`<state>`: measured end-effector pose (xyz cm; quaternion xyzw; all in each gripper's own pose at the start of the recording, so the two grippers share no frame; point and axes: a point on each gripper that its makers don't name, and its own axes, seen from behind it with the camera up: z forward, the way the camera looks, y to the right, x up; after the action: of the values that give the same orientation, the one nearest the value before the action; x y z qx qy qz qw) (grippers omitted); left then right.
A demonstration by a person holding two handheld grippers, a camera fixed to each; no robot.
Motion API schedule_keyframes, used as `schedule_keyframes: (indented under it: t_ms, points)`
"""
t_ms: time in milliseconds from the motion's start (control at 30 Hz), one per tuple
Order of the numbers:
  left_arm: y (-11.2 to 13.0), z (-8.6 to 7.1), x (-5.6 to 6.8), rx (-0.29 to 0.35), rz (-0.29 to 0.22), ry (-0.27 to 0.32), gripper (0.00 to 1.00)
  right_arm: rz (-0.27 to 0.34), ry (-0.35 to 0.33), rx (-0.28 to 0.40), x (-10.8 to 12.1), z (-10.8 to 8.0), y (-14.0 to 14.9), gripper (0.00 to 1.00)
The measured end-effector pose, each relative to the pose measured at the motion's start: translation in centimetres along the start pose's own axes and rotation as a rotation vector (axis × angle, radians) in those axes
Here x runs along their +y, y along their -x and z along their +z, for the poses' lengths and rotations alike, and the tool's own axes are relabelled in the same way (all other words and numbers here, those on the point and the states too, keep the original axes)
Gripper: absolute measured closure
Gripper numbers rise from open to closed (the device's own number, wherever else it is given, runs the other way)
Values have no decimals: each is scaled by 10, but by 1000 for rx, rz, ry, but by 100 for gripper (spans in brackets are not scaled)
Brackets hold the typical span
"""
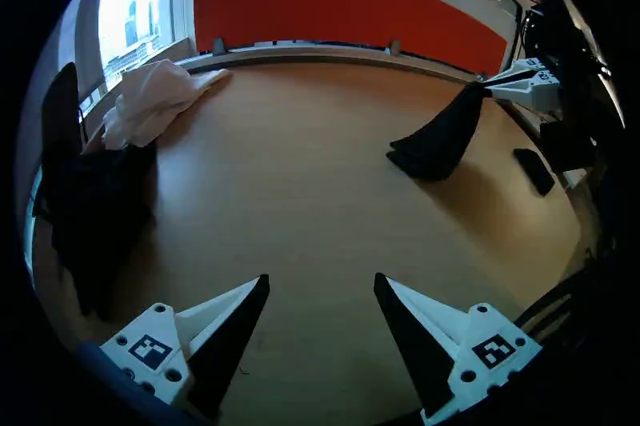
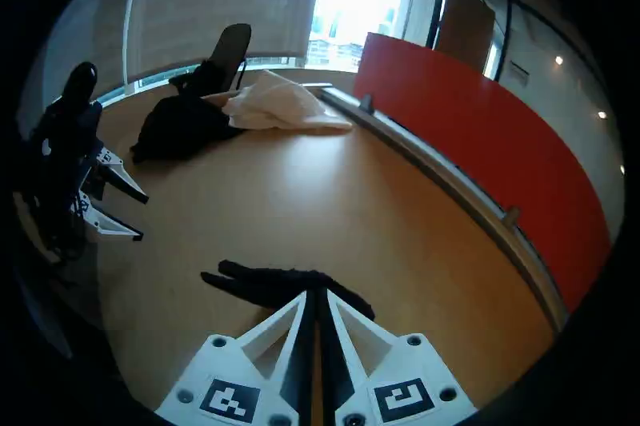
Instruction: Fold towel
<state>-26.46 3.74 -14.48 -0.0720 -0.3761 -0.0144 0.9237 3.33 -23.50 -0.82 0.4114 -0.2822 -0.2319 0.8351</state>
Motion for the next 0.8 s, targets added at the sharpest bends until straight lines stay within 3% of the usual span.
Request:
schedule_keyframes:
  t_ms: [267,467,800]
  points:
    - [-5,0,0,10,8,8,3,29,33,44,18,-17,-21,97]
    - [-6,-1,1,11,15,15,3,53,56,53,29,-29,-19,85]
    - [-1,1,6,3,17,22,3,76,56,28,30,-28,0,64]
